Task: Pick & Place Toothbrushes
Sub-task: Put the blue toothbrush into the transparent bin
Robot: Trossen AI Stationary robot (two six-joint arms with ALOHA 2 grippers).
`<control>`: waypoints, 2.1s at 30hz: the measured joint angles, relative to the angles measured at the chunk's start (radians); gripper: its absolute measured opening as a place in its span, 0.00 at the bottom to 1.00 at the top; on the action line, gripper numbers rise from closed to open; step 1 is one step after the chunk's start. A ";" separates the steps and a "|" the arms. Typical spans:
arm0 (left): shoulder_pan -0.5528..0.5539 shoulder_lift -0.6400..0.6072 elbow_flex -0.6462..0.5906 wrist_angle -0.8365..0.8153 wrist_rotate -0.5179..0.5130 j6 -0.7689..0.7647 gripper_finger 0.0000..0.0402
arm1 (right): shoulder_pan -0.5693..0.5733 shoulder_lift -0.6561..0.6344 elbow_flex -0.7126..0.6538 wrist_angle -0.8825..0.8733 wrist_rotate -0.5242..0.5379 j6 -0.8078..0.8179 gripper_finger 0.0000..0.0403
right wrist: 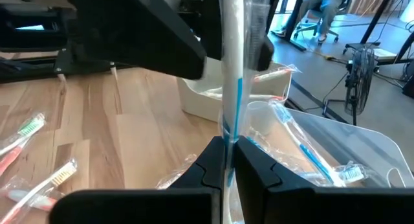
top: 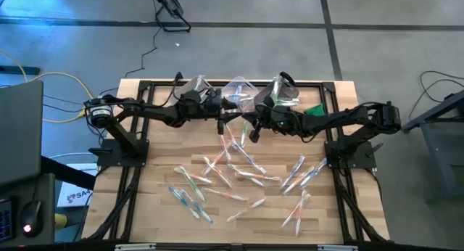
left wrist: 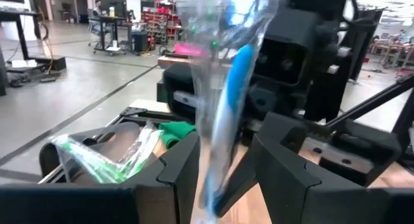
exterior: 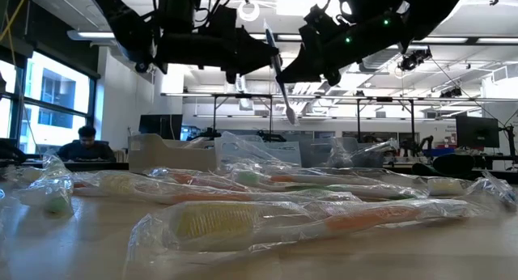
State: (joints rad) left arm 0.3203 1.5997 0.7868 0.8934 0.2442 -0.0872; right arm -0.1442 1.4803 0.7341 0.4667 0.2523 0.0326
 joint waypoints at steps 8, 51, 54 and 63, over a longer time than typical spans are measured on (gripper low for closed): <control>0.000 0.000 0.000 0.006 -0.004 0.003 0.30 | -0.001 0.000 0.000 0.001 0.001 0.000 0.03; 0.001 -0.004 0.000 0.032 -0.053 0.073 0.03 | 0.000 -0.214 0.000 -0.248 0.046 -0.011 0.67; 0.011 -0.004 0.000 0.031 -0.096 0.097 0.03 | 0.000 -0.266 0.000 -0.317 0.086 -0.011 0.67; 0.117 -0.004 0.151 -0.299 -0.109 0.100 0.03 | 0.000 -0.260 0.000 -0.387 0.116 0.000 0.64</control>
State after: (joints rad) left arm 0.4372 1.5959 0.9373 0.5940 0.1352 0.0127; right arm -0.1440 1.2201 0.7345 0.0793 0.3681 0.0329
